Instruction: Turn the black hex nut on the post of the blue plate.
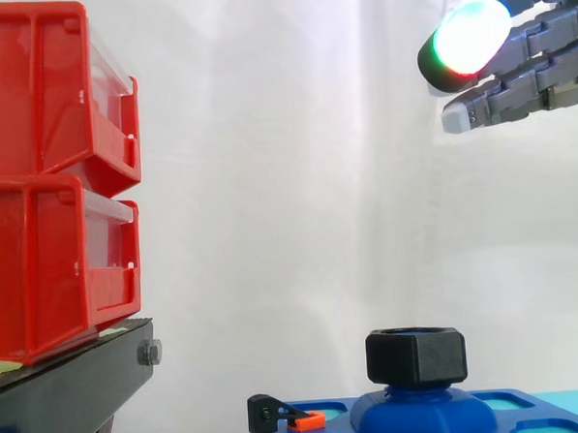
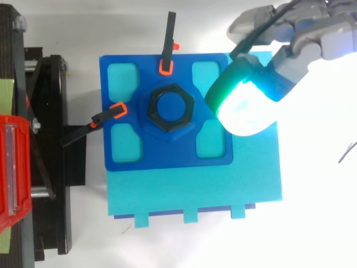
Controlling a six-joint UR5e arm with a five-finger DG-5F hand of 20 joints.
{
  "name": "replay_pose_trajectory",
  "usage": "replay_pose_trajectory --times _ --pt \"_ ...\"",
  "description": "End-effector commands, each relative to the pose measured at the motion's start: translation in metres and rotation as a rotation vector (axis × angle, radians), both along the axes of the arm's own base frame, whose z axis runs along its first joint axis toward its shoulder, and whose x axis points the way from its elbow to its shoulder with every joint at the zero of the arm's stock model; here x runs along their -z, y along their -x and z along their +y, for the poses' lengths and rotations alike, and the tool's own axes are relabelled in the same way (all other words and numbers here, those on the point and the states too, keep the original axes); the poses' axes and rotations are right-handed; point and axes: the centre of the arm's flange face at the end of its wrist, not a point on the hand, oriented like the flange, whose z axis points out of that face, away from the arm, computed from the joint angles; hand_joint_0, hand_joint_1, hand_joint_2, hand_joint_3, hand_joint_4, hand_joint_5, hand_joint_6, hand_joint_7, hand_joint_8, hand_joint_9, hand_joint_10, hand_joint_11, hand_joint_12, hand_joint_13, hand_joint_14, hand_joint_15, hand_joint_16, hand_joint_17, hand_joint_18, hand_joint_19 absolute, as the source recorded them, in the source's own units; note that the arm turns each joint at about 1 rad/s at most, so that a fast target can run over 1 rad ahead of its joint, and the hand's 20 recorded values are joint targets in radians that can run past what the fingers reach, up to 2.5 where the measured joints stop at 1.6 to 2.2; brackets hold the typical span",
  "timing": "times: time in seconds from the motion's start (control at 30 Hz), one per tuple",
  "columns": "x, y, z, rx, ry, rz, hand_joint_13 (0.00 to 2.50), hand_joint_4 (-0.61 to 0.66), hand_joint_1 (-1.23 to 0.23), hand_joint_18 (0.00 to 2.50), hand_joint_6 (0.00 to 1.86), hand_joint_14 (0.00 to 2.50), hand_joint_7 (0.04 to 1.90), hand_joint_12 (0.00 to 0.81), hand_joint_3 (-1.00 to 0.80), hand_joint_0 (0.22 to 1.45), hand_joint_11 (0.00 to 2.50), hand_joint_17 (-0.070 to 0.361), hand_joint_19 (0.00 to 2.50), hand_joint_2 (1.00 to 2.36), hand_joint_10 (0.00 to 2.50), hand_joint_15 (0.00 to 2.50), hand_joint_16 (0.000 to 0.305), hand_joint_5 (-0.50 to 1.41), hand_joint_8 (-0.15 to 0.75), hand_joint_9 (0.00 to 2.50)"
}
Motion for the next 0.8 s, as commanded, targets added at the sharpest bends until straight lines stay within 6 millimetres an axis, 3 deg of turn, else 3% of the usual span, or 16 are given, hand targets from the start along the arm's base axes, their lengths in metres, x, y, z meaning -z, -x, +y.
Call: replay_pose_trajectory --times 0.0,0.43,0.67,0.7,0.77 --pt "0.001 0.001 0.000 -0.001 -0.001 0.005 0.08 0.11 -0.45 0.00 0.50 0.00 0.69 0.301 -0.50 0.46 0.00 0.109 0.00 1.00 0.00 0.00 0.048 -0.25 0.164 0.15" --pt "-0.002 -0.006 0.011 -0.018 0.017 -0.030 0.09 0.11 -0.45 0.00 0.50 0.00 0.69 0.298 -0.50 0.46 0.00 0.106 0.00 1.00 0.00 0.00 0.047 -0.25 0.170 0.15" --pt "0.022 -0.029 0.021 0.017 0.161 -0.064 0.10 0.12 -0.45 0.00 0.50 0.00 0.70 0.297 -0.50 0.46 0.00 0.104 0.00 1.00 0.00 0.00 0.046 -0.25 0.174 0.16" --pt "0.041 -0.039 0.026 0.026 0.224 -0.042 0.10 0.12 -0.45 0.00 0.50 0.00 0.70 0.297 -0.50 0.46 0.00 0.104 0.00 1.00 0.00 0.00 0.046 -0.25 0.174 0.16" --pt "0.047 -0.044 0.029 0.030 0.242 -0.037 0.10 0.12 -0.45 0.00 0.50 0.00 0.70 0.297 -0.50 0.46 0.00 0.104 0.00 1.00 0.00 0.00 0.046 -0.25 0.176 0.17"
